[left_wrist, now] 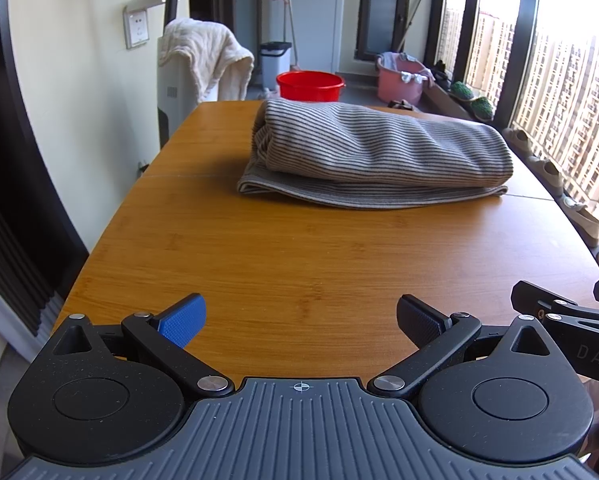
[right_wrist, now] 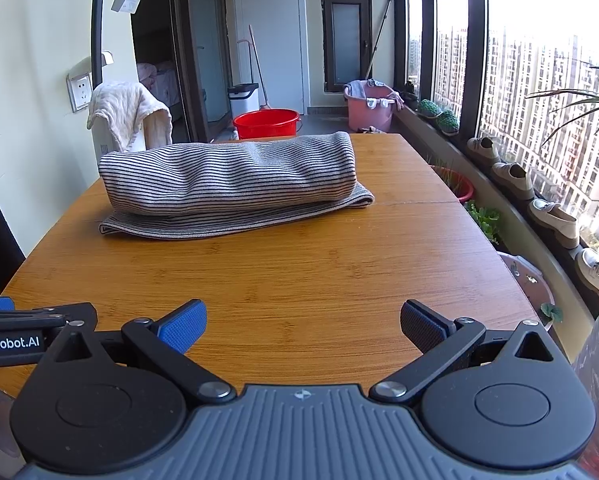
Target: Fold clothes
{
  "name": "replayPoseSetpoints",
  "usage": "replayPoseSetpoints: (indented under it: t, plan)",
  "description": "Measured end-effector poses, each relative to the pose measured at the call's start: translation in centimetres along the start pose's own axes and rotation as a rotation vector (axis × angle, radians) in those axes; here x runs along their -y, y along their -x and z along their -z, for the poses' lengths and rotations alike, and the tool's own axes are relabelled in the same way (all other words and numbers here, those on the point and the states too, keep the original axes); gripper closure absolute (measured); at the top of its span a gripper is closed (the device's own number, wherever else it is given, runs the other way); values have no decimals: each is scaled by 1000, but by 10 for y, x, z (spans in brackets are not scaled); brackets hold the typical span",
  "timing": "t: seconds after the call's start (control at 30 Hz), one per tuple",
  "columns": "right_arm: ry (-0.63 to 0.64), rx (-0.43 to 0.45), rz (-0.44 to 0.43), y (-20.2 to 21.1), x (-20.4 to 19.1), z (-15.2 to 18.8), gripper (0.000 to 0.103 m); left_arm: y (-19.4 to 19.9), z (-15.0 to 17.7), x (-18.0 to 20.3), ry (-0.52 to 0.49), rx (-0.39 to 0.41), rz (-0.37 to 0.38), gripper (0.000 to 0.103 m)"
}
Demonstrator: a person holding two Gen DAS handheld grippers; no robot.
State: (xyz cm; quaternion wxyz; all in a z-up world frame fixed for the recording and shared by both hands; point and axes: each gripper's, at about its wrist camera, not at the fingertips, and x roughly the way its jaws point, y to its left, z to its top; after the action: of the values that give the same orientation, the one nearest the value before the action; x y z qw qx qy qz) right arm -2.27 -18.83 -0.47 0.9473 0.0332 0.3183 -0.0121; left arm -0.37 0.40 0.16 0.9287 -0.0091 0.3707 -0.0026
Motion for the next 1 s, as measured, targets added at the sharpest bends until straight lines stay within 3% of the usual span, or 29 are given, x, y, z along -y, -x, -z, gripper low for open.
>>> replayPoseSetpoints:
  t: [0.8, 0.9, 0.97, 1.0]
  plan:
    - [-4, 0, -6, -1, 0, -1, 0, 0, -2, 2, 1, -3, 0, 0]
    - [-21, 51, -61, 2, 7, -4, 0, -1, -2, -2, 7, -6, 8, 0]
    - [-33, 158, -108, 7, 13, -5, 0, -2, -4, -7, 17, 4, 31, 0]
    - [-39, 161, -135, 4, 17, -7, 0, -2, -5, -9, 22, 11, 43, 0]
